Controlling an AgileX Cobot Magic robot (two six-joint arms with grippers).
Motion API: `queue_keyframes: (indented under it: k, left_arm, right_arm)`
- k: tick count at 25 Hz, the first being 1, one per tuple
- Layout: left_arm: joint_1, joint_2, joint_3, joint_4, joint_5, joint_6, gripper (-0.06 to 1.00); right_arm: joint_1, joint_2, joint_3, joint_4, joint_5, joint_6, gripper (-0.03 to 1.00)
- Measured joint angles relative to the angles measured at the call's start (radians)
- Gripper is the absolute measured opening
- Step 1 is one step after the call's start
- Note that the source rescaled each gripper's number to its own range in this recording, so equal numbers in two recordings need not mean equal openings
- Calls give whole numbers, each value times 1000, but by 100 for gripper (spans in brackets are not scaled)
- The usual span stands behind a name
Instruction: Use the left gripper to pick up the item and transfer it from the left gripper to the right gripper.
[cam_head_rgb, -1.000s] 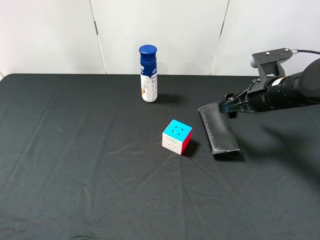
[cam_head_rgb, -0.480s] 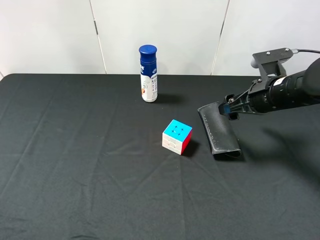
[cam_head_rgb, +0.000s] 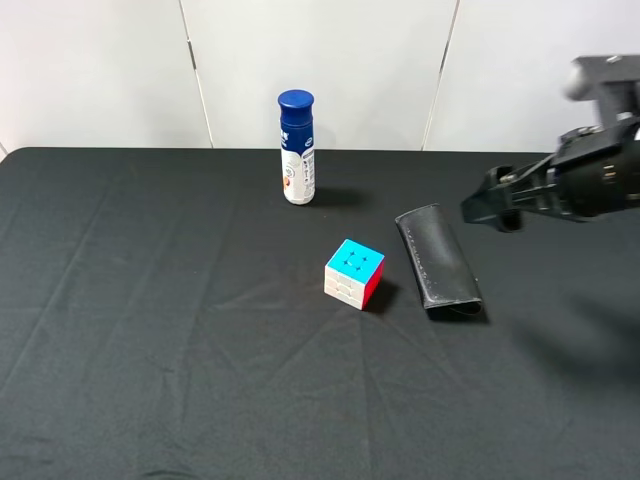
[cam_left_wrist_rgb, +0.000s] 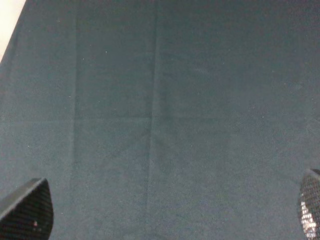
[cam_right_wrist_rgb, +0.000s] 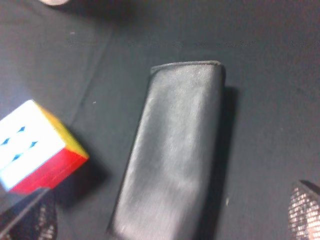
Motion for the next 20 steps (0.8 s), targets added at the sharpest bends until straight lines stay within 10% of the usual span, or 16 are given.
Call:
queue_keyframes:
  k: [9, 20]
  left_arm:
    - [0, 0, 0, -2, 0, 0, 96]
    - [0, 0, 0, -2, 0, 0, 96]
  right_arm:
    - [0, -285, -91, -273, 420, 322, 100]
    - [0, -607, -78, -374, 768, 387, 100]
